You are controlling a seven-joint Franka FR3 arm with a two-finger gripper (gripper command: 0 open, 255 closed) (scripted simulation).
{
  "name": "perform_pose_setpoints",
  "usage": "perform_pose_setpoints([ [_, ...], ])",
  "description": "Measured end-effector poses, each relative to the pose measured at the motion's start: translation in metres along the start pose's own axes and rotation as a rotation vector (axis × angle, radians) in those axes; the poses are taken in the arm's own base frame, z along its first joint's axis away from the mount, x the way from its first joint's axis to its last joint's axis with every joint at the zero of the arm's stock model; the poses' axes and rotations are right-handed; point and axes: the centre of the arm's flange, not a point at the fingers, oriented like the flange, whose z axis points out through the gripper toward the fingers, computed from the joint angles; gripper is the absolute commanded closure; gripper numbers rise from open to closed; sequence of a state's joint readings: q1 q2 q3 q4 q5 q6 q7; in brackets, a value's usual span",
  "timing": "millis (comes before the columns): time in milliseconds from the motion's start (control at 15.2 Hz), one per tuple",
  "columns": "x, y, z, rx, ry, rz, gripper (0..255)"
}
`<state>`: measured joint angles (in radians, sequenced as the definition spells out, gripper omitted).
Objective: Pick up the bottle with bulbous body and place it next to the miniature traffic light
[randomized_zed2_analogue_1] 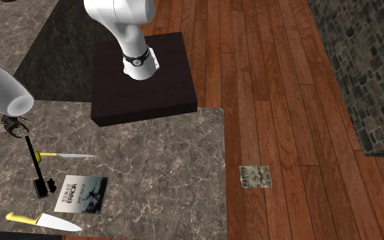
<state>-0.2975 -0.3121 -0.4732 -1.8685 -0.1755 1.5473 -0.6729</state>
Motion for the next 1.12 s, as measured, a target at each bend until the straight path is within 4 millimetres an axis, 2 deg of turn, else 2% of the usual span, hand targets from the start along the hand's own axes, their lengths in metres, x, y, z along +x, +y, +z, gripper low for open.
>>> perform_pose_setpoints([
  [264,-0.024,0.044,0.002,0.001,0.0,0.0,255],
  [528,-0.048,0.096,0.004,0.001,0.001,0.001,255],
  [726,-0.053,0.108,0.015,0.0,0.0,-0.001,255],
  [1122,-0.052,0.11,0.047,0.0,0.0,-0.002,255],
])
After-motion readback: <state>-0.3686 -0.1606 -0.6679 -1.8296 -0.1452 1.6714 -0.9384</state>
